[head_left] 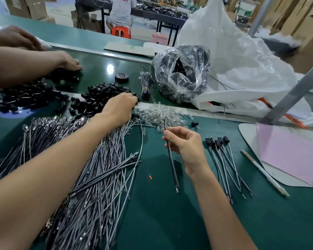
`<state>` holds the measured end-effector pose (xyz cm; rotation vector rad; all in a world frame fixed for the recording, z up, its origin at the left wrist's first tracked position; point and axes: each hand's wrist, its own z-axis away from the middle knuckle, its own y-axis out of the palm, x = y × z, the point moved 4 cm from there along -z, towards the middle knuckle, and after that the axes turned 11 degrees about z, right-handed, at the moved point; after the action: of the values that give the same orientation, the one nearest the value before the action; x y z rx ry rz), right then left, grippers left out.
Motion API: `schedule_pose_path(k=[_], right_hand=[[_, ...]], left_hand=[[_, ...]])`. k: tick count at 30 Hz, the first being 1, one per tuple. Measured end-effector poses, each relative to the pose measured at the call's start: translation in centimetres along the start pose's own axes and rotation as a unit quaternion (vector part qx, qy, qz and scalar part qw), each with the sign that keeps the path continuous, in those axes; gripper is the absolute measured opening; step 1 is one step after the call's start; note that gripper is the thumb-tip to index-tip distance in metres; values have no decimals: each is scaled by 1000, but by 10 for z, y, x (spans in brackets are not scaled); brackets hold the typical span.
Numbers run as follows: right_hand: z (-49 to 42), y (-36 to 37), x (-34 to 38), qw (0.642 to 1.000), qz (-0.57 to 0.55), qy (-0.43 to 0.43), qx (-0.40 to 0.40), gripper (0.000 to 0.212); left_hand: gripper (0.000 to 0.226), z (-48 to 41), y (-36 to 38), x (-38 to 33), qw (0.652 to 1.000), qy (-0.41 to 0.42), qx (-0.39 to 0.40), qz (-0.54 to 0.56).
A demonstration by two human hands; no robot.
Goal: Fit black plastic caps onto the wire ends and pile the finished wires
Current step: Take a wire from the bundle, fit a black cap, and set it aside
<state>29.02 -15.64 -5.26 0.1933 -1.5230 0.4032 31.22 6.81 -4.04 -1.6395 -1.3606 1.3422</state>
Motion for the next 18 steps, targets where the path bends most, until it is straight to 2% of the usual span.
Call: schedule_pose_path(k=[4,7,9,11,13,15,18], right_hand=[[0,-1,1,1000,1,-3,-5,5],[1,1,1,1000,-5,-4,-1,7],[2,2,2,1000,-15,-1,2,11],[4,4,4,999,-33,3,9,11],[5,7,6,999,-48,3,23,10],[8,11,8,998,-44,-5,45,10],[12,15,12,997,-8,-26,68,11]], left_hand=[[46,5,-10,-5,991,-35,-55,116],[34,23,-27,-15,972,-57,-109,200],[23,41,-33,-23,953,-84,-112,267],[16,62,-34,-29,895,-145,-92,411],[13,82,-31,-37,804,-184,-67,561],[12,97,-27,-43,740,-195,-62,641],[17,111,-22,-49,668,-198,-74,713]])
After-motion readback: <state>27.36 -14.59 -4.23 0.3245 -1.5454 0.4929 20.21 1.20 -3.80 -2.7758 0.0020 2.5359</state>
